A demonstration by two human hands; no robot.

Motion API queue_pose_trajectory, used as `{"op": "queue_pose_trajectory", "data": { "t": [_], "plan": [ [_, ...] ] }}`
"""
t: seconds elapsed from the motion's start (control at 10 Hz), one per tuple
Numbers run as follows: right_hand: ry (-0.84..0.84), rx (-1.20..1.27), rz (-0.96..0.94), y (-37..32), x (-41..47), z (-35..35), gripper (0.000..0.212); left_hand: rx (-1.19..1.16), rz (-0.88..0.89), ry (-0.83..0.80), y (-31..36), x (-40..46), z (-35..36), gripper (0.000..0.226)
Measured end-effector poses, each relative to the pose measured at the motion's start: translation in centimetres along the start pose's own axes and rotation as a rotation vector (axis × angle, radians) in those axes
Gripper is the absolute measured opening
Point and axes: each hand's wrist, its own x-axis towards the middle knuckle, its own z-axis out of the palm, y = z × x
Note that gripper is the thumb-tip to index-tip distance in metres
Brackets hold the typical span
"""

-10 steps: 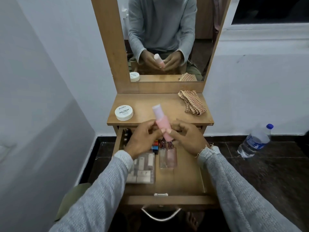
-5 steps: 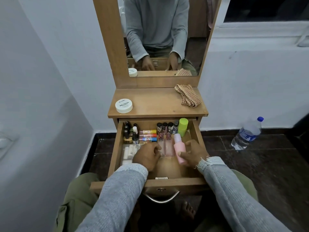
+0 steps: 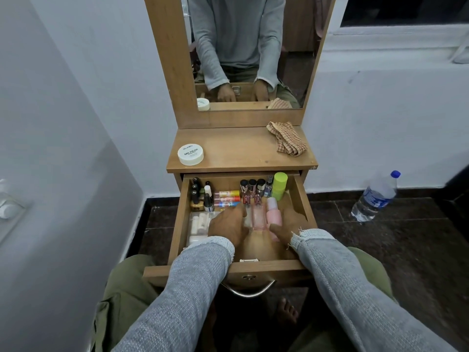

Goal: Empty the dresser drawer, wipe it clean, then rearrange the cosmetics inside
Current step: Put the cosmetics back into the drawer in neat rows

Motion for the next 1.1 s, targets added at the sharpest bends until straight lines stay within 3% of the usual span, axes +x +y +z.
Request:
{"op": "queue_pose_trajectory", "data": {
  "t": [0.1,0.2,0.3,0.6,1.0,1.1],
  "plan": [
    [0.007,-0.042,-0.03,0.2,-0.3,0.2,0.077,0.009,0.006,0.005,-0.1,0.1,0.1,0.032],
    [0.002,-0.141,-0.065,0.2,-0.2,0.1,0.075,0.011,0.004,0.009,-0.1,0.3,0.3,0.034],
    [-0.02,-0.235,-0.098,0.3,0.6,0.3,0.055,0.018,0.005,0.004,0.0,0.5,0.4,0.035],
    [0.0,-0.154,-0.163,0.7,1.3,0.8,0.045,0.044,0.029,0.013,-0.1,0.8,0.7,0.036],
    [0.018,-0.171,-0.215,1.0,1.2,1.0,0.069,0.033,0.03,0.022,-0.1,0.9,0.8,0.036],
    [0.034,-0.209,-0.222,0.9,0.7,0.8,0.085,0.019,0.025,0.015,-0.3,1.0,0.9,0.037]
  ]
}}
